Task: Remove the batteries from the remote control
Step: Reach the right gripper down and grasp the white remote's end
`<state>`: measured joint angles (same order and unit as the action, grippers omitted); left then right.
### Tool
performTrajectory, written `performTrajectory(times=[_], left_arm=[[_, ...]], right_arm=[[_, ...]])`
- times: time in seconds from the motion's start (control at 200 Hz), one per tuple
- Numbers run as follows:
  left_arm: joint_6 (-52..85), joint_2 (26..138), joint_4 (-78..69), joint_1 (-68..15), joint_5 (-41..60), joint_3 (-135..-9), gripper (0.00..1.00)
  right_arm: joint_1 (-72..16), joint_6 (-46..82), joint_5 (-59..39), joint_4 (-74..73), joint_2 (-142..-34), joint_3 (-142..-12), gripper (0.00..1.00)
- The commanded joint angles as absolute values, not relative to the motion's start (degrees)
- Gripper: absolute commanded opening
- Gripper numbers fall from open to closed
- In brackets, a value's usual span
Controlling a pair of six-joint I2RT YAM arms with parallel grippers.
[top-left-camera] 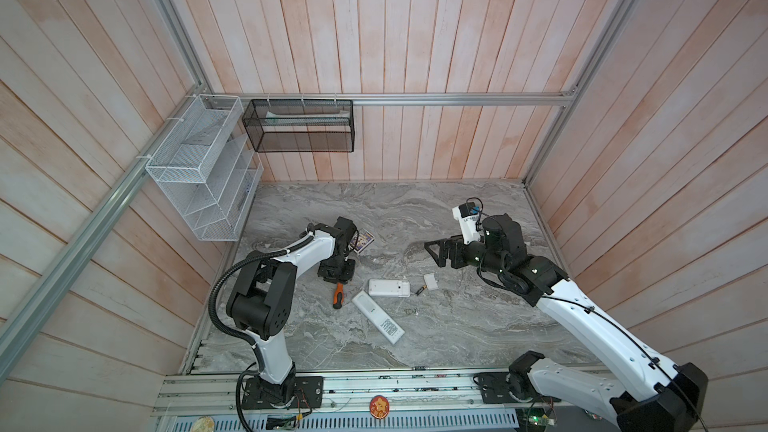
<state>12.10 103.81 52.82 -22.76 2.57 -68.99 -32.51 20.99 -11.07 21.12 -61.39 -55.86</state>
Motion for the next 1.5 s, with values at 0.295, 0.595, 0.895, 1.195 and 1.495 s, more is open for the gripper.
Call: performTrajectory(times=[0.295,0.595,0.895,1.195,1.495], left_arm=[[11.85,97.88,51.15,-21.81,6.81,-67.39,0.53],[14.18,85.35,48.2,-21.2,9.74,-65.18,0.67],[21.99,62.81,37.15,-20.3,9.67,-53.17,0.78],[24.57,47.07,35.76,-19.93,5.26,-50.47,0.83],[23.95,45.24,36.13,-19.95,5.44,-49.53,0.84]], right_arm=[[-35.91,17.93,-16.48,30.38,-67.54,-58.49,0.98],[-50.25,13.02,-10.13,37.79,-82.45,-64.15,0.94],[-60.44,14.59,-6.69,42.93,-101.43,-76.64,0.83],[-63.07,16.2,-7.28,44.07,-108.91,-82.0,0.77],[-63.88,17.82,-7.04,43.77,-112.65,-83.65,0.71]])
